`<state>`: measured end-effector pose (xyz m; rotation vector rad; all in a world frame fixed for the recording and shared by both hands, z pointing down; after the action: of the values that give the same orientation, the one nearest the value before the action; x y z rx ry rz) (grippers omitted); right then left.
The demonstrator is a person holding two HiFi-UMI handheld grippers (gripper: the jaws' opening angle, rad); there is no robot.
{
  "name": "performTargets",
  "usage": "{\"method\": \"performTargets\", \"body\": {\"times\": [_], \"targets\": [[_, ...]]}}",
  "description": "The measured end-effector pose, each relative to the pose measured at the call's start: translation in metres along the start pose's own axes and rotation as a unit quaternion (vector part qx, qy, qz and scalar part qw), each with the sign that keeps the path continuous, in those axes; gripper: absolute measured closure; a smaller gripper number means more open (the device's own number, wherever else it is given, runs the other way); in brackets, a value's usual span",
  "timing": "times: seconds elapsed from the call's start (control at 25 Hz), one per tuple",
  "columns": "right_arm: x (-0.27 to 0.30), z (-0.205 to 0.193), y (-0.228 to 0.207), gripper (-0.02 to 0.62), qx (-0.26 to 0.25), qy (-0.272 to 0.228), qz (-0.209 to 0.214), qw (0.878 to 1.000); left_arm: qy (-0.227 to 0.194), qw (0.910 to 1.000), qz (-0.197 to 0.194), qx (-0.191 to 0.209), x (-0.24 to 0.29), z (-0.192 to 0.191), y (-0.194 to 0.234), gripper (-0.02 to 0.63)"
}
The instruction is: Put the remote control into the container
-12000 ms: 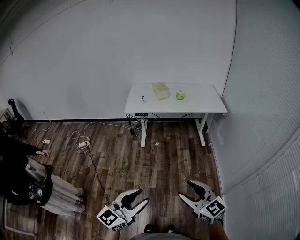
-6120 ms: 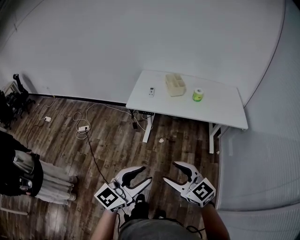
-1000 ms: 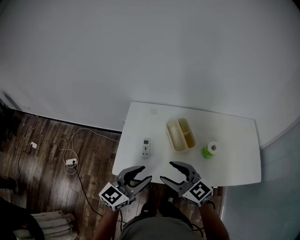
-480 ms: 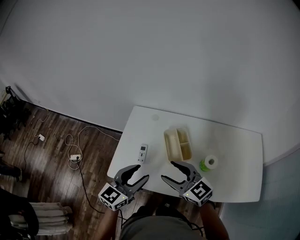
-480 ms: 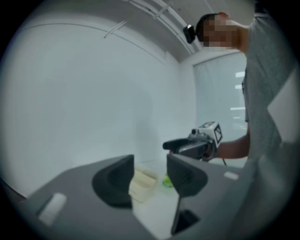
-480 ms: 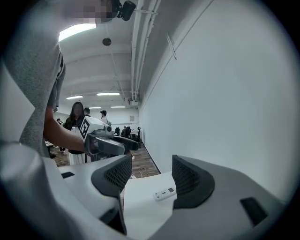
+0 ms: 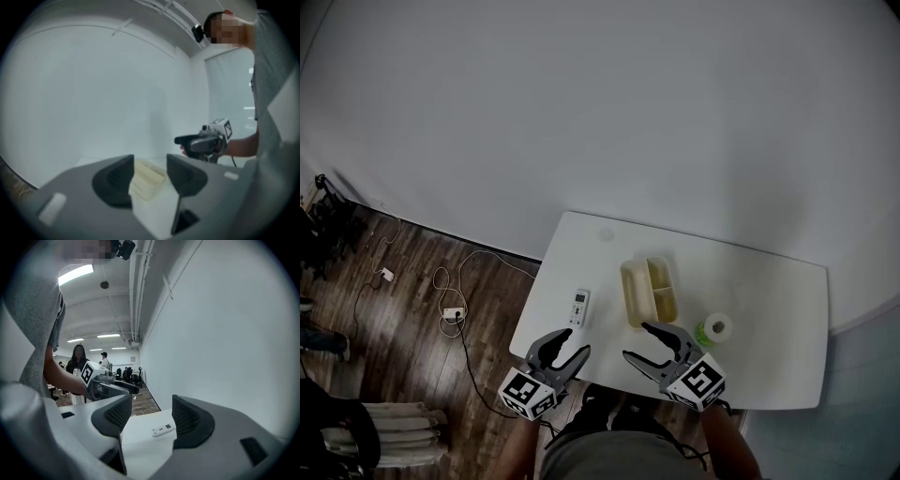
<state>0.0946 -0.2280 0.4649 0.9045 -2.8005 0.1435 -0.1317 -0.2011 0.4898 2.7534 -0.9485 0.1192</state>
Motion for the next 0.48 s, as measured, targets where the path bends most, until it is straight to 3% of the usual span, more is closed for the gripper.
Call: {"method": "performTargets", "body": {"times": [0.24,0.48], "targets": [[0.011,-0.008,-0.002,0.337,0.002,0.016,-0.016,1.0,0.01,0.9995,0.014,-0.025,0.008,-0.031,0.027,0.403],[0.023,-0.004,-0.001,0.337,-0.001,0.031,-0.037,0.999,0.013,0.9957,0.08,-0.045,0.005,-0.071,0.067,0.403]]}}
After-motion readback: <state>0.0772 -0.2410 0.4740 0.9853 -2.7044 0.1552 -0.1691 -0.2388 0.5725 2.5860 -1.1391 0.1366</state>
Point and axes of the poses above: the fingertips, and each gripper's own axes: x forward along the fingers, y to its left, z out of its top, the point moved 8 cm from there along -x, backward along the fingers, and after that the axes turned 10 degrees about -z, right-handed, at the moved point
